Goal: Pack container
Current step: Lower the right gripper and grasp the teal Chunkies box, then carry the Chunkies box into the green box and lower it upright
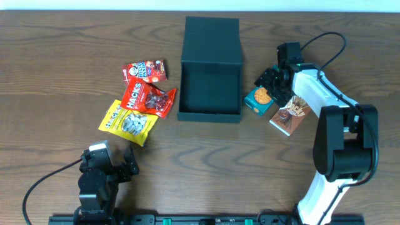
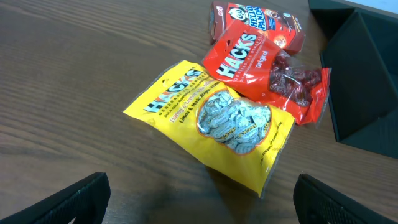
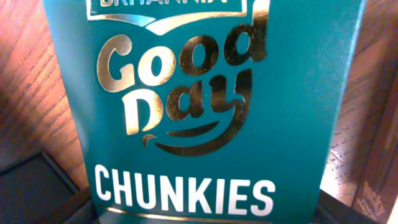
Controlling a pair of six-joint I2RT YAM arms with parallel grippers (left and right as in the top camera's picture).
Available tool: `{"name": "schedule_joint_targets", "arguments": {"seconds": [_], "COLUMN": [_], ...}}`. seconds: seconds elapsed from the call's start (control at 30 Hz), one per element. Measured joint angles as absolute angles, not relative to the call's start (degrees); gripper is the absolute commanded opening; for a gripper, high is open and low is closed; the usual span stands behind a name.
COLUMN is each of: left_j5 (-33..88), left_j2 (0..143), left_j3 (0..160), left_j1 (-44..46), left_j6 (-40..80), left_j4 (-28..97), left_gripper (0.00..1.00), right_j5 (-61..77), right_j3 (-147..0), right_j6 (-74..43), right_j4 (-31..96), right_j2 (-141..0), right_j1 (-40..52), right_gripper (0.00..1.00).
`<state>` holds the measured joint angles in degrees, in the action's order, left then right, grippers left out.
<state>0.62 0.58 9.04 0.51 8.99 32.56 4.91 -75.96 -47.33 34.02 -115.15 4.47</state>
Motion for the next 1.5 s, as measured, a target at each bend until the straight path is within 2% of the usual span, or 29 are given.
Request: {"name": "schedule_joint_targets", "arguments": {"seconds": [0.47,0.7,0.93,1.17,1.33,1.47,1.5], "left_j5": [0.62,0.62,0.62,0.62,0.62,0.62,0.62], "left_j2": [0.58,0.58,0.58,0.58,0.58,0.58,0.58], "left_j3": [9.04,9.04,9.04,9.04,9.04,9.04,9.04], "left_j1": [0.51,0.51,0.51,0.51,0.51,0.51,0.51], "left_j6": [8.99,8.99,8.99,9.02,8.99,8.99,9.02], "left_j4": [32.53,32.56,32.53,32.56,32.56,32.56,32.56], "left_gripper": [0.95,0.95,0.95,0.95,0.95,0.95,0.95], "right_j5": [7.79,8.60,8.64,9.47,10.72,10.98,11.00], "right_j3": [-78.46,-89.14,-101.67,-106.56,-106.56,-106.56,-106.56], "right_j6": [-46.89,-43.09,-38.22,-36.10,-35.09,-33.67,-33.01], "right_j4": [36.34,44.07,50.30,54.08,58.39,61.58,62.41], "right_j2": [-115.57,-116.64,-116.64,-116.64,-116.64,-116.64,-116.64], "right_j1": [4.43,4.43,5.23,12.51,18.65,21.71,22.28], "right_gripper": [0.71,0.66,0.67,0.68,0.73,0.82,0.88]}}
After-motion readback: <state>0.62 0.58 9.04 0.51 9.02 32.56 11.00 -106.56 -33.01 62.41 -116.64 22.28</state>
